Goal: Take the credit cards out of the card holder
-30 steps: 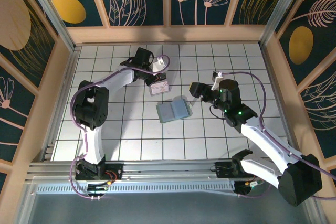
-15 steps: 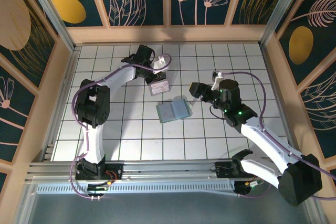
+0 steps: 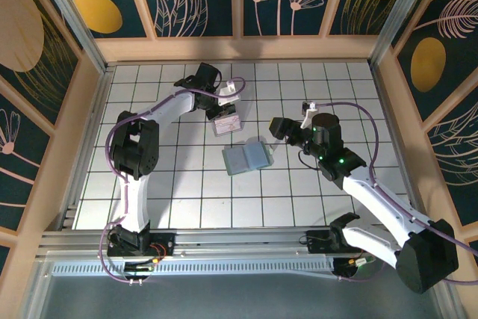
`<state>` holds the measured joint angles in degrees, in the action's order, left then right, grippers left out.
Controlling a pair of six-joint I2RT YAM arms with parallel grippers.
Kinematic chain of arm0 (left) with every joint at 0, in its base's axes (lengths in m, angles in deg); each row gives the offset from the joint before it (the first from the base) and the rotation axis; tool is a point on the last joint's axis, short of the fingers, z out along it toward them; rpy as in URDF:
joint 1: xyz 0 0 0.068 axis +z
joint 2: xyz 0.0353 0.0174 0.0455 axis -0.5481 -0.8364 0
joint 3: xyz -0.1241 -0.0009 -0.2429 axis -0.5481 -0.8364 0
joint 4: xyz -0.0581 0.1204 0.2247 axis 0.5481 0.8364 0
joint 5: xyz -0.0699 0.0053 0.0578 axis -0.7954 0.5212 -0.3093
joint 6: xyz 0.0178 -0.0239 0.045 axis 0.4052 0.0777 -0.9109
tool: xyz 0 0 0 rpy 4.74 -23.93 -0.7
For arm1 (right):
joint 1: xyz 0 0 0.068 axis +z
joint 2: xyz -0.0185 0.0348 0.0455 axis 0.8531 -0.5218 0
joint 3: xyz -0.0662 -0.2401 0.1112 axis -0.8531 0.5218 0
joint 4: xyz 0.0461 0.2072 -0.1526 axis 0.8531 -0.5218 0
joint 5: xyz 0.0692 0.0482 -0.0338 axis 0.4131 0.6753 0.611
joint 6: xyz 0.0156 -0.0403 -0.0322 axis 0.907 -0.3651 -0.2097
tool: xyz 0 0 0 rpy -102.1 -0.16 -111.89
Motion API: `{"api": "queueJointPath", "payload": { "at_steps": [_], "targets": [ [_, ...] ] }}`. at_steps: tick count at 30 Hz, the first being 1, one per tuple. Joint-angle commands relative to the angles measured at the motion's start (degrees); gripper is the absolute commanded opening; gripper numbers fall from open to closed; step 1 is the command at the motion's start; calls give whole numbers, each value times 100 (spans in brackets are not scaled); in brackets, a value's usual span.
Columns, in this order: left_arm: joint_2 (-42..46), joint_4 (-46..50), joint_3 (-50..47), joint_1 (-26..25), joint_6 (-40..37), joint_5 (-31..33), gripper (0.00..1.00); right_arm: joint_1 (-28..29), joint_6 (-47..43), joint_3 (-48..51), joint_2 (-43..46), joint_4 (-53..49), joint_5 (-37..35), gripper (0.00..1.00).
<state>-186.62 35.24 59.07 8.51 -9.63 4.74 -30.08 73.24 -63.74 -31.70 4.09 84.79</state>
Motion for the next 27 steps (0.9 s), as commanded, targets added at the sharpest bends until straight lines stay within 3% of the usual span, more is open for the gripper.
{"api": "queueJointPath", "payload": {
  "at_steps": [1, 13, 20, 24, 27],
  "targets": [
    [-123, 239, 192, 30, -63, 50, 27, -33, -38, -56, 109, 203, 53, 75],
    [361, -90, 14, 30, 165, 105, 29, -28, -80, -39, 104, 173, 70, 74],
    [1551, -1139, -1031, 30, 633, 69, 44, 32, -121, -47, -28, 34, -35, 73],
    [2359, -2044, -1869, 30, 1189, 249, 63, 110, -168, -114, -158, -56, -120, 72],
    [2844, -2536, -2402, 30, 1704, 324, 71, 225, -237, -233, -332, -236, -268, 72]
  ]
}}
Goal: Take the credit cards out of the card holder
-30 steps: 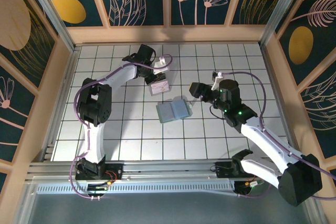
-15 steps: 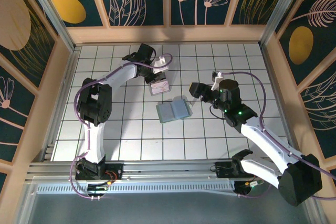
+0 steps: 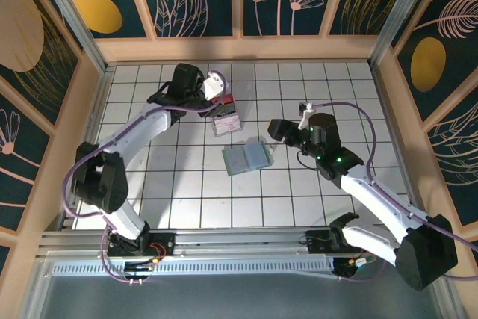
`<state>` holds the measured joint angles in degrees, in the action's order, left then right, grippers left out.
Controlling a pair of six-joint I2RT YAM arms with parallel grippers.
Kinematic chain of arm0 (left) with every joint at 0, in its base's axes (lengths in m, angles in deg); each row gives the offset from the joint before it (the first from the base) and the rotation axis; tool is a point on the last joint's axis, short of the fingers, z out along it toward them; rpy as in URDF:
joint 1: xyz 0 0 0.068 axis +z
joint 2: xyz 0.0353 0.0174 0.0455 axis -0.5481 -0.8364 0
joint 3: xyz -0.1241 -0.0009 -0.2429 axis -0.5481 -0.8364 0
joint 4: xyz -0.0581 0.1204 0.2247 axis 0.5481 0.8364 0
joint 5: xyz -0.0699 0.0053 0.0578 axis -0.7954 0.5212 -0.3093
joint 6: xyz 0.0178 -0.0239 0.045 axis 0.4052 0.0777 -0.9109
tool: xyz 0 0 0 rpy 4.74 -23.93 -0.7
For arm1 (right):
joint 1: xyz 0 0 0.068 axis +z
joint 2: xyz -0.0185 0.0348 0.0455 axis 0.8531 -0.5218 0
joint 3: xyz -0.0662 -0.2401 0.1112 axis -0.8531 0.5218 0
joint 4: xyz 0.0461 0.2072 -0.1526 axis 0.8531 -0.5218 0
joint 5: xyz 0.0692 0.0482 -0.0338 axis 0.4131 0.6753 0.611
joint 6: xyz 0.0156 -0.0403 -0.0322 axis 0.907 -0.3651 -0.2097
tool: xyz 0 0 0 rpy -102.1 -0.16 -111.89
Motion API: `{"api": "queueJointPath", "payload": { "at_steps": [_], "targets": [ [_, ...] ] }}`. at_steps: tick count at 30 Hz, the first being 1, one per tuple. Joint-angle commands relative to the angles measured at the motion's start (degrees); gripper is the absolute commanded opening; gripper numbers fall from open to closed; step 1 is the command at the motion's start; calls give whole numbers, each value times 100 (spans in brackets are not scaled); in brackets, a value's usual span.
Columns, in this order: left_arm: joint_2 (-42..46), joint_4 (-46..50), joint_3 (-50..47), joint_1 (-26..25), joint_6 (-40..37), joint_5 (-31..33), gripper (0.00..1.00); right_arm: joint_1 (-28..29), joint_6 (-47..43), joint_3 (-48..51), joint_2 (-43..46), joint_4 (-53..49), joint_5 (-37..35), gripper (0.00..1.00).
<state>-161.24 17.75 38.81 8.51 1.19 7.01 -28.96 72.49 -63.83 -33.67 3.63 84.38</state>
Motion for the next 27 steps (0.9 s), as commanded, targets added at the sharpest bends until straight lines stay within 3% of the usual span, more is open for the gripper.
{"api": "queueJointPath", "payload": {
  "at_steps": [1, 5, 11, 16, 18, 27],
  "targets": [
    [452, -945, -544, 30, 848, 127, 75, 144, -196, -276, -217, -245, -306, 72],
    [845, -1279, -1022, 30, 1854, 385, 85, 494, -356, -515, -584, -530, -619, 72],
    [1317, -1629, -1753, 31, 2972, 1084, 88, 957, -499, -918, -1187, -890, -1043, 71],
    [1853, -1938, -2491, 31, 3530, 1707, 89, 1158, -568, -1117, -1600, -995, -1042, 71],
    [2133, -2132, -2795, 33, 3747, 1854, 98, 1230, -592, -1206, -1790, -1057, -1044, 71],
    [3161, -2529, -3755, 30, 4735, 2336, 99, 1855, -788, -1901, -2981, -1815, -1525, 72]
  ]
}}
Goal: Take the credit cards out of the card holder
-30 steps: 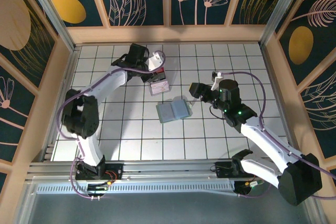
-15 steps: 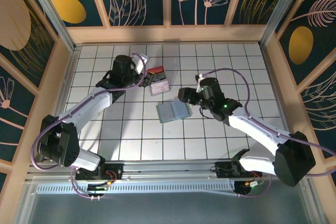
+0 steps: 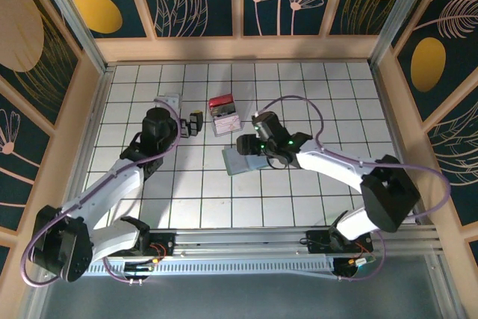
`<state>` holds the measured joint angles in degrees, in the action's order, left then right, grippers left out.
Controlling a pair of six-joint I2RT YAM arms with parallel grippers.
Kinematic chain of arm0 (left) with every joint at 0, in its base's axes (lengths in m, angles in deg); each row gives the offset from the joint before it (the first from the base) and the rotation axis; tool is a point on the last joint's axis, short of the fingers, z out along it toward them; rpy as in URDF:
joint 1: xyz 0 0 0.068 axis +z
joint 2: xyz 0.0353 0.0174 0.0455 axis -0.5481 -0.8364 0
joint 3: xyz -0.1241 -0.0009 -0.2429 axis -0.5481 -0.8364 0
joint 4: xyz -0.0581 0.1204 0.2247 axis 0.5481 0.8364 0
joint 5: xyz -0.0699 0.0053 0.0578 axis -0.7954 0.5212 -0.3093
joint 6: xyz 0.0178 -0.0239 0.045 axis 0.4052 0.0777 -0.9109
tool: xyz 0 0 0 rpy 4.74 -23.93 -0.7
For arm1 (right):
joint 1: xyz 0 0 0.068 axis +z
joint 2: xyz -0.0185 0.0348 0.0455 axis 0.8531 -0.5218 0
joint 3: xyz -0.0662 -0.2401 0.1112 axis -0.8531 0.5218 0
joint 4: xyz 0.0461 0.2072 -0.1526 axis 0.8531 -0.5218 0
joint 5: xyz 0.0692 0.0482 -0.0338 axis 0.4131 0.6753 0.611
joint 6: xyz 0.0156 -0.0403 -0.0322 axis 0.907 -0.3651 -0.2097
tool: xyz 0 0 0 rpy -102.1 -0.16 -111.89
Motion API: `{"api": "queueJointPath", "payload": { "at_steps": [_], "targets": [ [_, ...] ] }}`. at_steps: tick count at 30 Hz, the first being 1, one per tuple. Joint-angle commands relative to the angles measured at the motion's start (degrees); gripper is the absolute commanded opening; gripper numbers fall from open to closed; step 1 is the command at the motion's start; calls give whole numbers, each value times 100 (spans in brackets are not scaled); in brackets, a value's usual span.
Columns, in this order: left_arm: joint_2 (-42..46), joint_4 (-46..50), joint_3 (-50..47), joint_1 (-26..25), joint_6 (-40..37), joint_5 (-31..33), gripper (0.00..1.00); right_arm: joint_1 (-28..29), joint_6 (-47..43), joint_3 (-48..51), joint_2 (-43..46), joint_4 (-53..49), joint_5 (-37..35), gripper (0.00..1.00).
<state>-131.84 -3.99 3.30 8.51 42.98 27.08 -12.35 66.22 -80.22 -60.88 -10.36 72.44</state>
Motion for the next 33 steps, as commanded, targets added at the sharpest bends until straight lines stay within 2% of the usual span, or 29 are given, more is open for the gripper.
{"api": "queueJointPath", "payload": {
  "at_steps": [1, 5, 12, 27, 33],
  "targets": [
    [322, -394, -301, 34, 694, 419, 99, 275, -188, -340, -417, -490, -368, 71],
    [700, -549, -710, 32, 1244, 811, 99, 508, -270, -615, -925, -627, -403, 69],
    [1308, -765, -1270, 30, 1632, 944, 99, 606, -355, -911, -1570, -744, -349, 65],
    [1364, -704, -1383, 30, 1728, 1050, 99, 768, -418, -1255, -2200, -1048, -600, 65],
    [1369, -699, -1369, 30, 1687, 989, 99, 782, -348, -1191, -2302, -1141, -737, 63]
  ]
}}
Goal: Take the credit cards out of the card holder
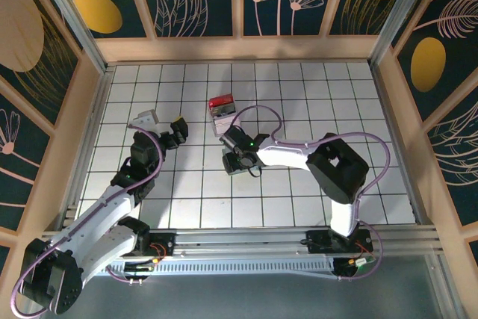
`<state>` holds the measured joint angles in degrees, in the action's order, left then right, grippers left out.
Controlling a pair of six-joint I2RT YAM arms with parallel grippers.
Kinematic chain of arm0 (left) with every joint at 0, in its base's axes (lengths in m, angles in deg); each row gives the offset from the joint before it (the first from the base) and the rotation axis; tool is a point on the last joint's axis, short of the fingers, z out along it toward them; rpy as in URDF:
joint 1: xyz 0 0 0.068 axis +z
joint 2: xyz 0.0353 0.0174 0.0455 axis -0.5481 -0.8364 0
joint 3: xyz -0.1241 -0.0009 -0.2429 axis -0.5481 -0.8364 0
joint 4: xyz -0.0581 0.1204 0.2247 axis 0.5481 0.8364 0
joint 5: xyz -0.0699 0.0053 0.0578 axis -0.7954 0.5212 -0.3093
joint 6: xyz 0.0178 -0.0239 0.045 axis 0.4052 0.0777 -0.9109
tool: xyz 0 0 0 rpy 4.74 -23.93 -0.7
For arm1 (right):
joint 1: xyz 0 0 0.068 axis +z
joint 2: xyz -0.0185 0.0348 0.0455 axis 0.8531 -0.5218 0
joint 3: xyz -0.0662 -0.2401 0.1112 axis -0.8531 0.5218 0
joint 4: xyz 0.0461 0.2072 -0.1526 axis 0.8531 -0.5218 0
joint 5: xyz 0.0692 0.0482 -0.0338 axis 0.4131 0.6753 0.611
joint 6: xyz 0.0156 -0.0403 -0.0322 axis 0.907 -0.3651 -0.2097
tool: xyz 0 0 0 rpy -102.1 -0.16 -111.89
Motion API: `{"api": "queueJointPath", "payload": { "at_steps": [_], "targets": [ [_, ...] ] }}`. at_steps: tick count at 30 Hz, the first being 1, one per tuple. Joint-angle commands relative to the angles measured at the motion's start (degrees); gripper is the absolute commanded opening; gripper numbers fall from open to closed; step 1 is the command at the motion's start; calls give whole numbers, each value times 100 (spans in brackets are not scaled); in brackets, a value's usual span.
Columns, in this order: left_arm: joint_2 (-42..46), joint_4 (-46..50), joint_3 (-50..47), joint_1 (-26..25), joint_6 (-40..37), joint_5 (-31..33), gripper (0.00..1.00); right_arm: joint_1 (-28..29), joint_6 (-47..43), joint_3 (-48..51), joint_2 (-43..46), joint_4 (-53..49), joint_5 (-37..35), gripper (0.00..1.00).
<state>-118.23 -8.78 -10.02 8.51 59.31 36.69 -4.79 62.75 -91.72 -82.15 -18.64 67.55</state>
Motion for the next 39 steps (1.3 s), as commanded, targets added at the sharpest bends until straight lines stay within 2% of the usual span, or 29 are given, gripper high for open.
{"api": "queueJointPath", "payload": {
  "at_steps": [1, 9, 16, 20, 30, 39],
  "targets": [
    [10, -204, -20, 30, 53, 16, 99, 30, 16, -27, -185, -319, -266, 61],
    [-6, -51, 147, 30, -19, -85, 99, 12, 87, -2, -146, -208, -113, 46],
    [-23, 71, 305, 30, -73, -170, 99, -41, 157, 16, -29, -173, -152, 37],
    [-24, 169, 423, 30, -103, -208, 99, -110, 194, 31, 77, -177, -220, 36],
    [75, 247, 492, 28, -134, -210, 99, -120, 281, -17, 229, -431, -627, 45],
    [90, 273, 539, 30, -206, -147, 99, -114, 361, -194, 254, -706, -1075, 43]
  ]
}}
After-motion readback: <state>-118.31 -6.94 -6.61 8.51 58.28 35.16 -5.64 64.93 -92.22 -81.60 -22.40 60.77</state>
